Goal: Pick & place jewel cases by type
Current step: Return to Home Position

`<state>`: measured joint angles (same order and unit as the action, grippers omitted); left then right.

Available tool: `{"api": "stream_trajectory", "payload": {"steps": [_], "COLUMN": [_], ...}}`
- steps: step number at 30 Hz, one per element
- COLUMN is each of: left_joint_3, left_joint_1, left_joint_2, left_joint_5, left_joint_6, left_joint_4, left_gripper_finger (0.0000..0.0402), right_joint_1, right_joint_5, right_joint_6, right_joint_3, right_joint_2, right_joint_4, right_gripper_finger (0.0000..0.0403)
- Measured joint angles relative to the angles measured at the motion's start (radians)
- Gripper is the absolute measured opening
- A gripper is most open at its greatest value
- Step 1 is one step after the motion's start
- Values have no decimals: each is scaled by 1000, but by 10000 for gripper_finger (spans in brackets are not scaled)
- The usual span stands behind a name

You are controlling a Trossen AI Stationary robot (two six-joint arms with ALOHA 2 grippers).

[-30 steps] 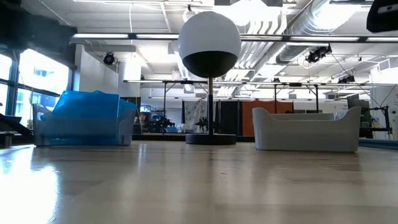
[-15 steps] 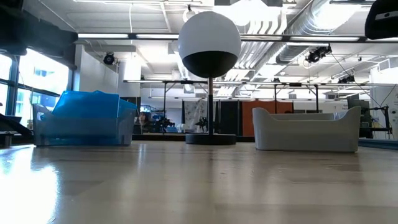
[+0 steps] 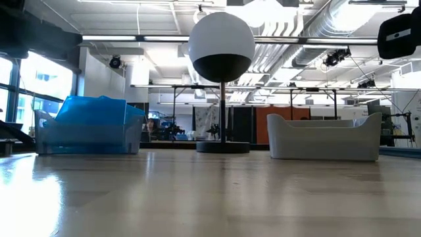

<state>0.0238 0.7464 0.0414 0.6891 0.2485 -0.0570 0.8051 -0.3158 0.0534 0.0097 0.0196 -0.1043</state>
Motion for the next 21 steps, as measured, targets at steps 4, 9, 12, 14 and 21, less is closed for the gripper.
{"api": "stream_trajectory", "payload": {"steps": [4,9,12,14,21], "left_joint_3": [0,0,0,0,-1], "left_joint_1": [0,0,0,0,0], "left_joint_2": [0,0,0,0,0], "left_joint_5": [0,0,0,0,0], "left_joint_6": [0,0,0,0,0], "left_joint_4": [0,1,1,1,2], "left_gripper_finger": [199,199,199,199,199], "right_joint_1": [0,0,0,0,0], "right_joint_5": [-11,-11,-11,-11,-11], "right_joint_6": [12,14,14,14,14], "right_joint_3": [0,0,0,0,0], "right_joint_2": [0,0,0,0,0], "right_joint_4": [0,0,0,0,0], "right_gripper_finger": [121,121,121,121,121]}}
